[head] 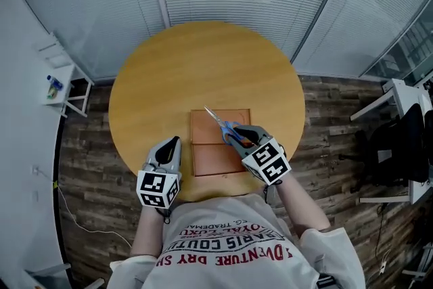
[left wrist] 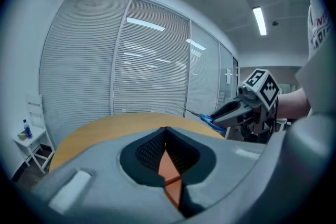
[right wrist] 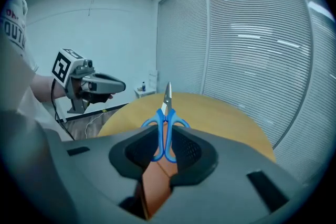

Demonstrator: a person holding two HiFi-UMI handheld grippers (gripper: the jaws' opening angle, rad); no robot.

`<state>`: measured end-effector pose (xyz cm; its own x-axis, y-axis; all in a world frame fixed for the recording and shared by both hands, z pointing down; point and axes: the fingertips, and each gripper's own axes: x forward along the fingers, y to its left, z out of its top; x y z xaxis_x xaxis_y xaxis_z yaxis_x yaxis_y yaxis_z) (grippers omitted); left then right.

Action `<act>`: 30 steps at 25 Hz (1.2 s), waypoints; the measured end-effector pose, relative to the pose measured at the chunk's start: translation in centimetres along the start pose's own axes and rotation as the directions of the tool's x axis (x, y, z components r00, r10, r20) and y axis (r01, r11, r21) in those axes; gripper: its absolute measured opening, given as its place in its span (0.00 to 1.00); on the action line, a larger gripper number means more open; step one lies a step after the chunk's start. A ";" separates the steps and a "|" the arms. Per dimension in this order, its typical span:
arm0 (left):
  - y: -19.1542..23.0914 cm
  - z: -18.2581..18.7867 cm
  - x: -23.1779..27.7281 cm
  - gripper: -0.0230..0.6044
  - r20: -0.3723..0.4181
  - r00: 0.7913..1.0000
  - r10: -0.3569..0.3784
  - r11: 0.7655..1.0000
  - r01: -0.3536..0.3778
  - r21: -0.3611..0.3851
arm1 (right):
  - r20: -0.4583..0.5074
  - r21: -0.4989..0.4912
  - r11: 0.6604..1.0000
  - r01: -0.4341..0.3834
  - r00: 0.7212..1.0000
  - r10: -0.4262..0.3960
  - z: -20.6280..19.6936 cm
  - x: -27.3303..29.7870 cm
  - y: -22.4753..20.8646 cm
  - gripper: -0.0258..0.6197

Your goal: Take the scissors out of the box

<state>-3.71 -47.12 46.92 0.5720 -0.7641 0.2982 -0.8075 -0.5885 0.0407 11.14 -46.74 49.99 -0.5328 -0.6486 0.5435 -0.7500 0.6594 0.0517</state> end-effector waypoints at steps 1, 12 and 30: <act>0.0 0.7 0.2 0.05 0.008 1.000 -0.001 1.000 0.001 0.008 | 0.030 0.020 1.000 0.022 0.999 -0.023 0.7 -0.5 -0.5 0.18; 0.2 5.6 0.9 0.05 0.092 0.996 0.006 0.999 -0.010 0.046 | 0.312 0.185 0.971 0.154 0.927 -0.206 4.9 -4.4 -4.0 0.18; 0.3 6.7 1.7 0.05 0.130 0.991 -0.011 0.999 0.006 0.040 | 0.367 0.225 0.948 0.223 0.882 -0.295 5.9 -4.9 -5.9 0.18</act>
<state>-2.00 -50.36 41.04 0.5948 -0.7855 0.1709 -0.7977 -0.6031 0.0043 15.86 -49.71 42.04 -0.3927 -0.9062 0.1567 -0.9185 0.3949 -0.0182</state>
